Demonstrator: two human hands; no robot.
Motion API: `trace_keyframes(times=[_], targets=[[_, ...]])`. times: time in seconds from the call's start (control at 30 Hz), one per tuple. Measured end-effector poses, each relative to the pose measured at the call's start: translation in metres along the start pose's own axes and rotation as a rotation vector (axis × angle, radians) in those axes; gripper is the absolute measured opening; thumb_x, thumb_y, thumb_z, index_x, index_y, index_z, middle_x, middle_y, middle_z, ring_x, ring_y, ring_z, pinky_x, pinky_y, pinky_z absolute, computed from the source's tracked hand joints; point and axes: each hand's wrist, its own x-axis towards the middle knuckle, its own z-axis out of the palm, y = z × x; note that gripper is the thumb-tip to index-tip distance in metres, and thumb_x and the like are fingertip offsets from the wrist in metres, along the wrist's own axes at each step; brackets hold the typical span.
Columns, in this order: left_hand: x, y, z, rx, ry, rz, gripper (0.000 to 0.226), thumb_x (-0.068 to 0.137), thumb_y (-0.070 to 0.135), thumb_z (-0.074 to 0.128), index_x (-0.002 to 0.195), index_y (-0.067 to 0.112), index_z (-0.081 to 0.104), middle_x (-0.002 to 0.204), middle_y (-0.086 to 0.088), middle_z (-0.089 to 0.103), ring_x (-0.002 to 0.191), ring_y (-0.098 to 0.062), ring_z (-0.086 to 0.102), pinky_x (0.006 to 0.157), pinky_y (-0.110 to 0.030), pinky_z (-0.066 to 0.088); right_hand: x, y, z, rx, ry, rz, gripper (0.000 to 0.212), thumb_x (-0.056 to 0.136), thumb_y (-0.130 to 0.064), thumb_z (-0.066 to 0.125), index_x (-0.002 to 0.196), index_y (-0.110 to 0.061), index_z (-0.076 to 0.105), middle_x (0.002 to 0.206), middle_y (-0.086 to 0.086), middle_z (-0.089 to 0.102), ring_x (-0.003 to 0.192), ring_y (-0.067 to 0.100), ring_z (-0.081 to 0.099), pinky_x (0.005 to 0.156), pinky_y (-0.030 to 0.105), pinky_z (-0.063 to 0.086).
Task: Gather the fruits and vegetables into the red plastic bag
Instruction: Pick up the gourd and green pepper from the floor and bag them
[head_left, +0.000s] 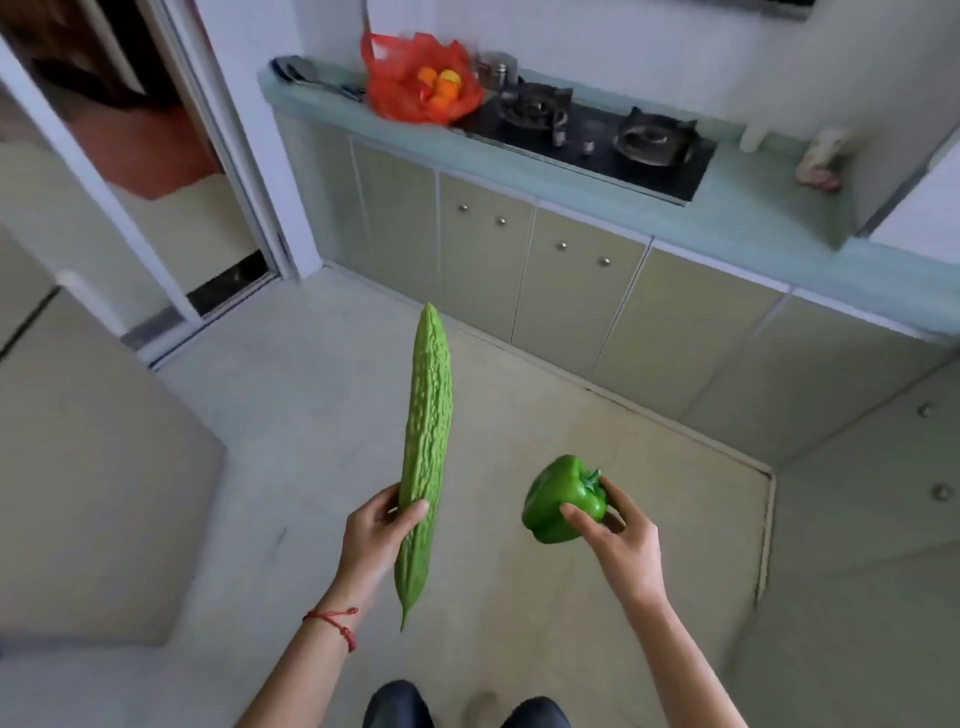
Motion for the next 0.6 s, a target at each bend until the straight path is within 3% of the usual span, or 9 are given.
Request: trace_keyframes(times=[0.2, 0.33, 0.5, 0.6], targets=[[-0.007, 0.003, -0.011, -0.054, 0.162, -0.006, 0.017, 0.072, 0.02, 0.076, 0.086, 0.021, 0.067, 0.072, 0.014, 0.073, 0.068, 0.001, 0.065, 0.06, -0.012, 0.051, 0.03, -0.018, 0.019, -0.065, -0.156, -0.03, 0.065, 0.071, -0.02, 0.078, 0.129, -0.015, 0.05, 0.097, -0.003, 0.063, 0.084, -0.002, 0.06, 0.081, 0.025, 0.046], [0.003, 0.006, -0.019, -0.061, 0.249, -0.021, 0.016, 0.079, 0.006, 0.067, 0.092, 0.015, 0.067, 0.078, 0.005, 0.071, 0.067, 0.001, 0.065, 0.059, -0.011, 0.05, 0.047, -0.024, 0.041, -0.083, -0.221, -0.048, 0.064, 0.071, -0.019, 0.077, 0.129, -0.013, 0.05, 0.1, -0.001, 0.063, 0.094, 0.014, 0.062, 0.082, 0.026, 0.047], [0.036, 0.016, -0.027, -0.062, 0.29, -0.017, 0.017, 0.079, 0.006, 0.067, 0.087, 0.022, 0.066, 0.068, 0.015, 0.072, 0.066, 0.003, 0.065, 0.057, -0.01, 0.049, 0.077, -0.035, 0.068, -0.061, -0.241, -0.055, 0.064, 0.071, -0.017, 0.078, 0.129, -0.012, 0.05, 0.109, 0.003, 0.064, 0.098, 0.016, 0.061, 0.082, 0.026, 0.046], [0.07, 0.025, -0.035, -0.076, 0.295, -0.011, 0.016, 0.079, 0.007, 0.067, 0.09, 0.018, 0.067, 0.07, 0.011, 0.073, 0.068, 0.002, 0.066, 0.058, -0.011, 0.05, 0.105, -0.049, 0.09, -0.051, -0.244, -0.071, 0.064, 0.071, -0.016, 0.077, 0.129, -0.011, 0.05, 0.115, 0.006, 0.063, 0.097, 0.016, 0.061, 0.08, 0.025, 0.046]])
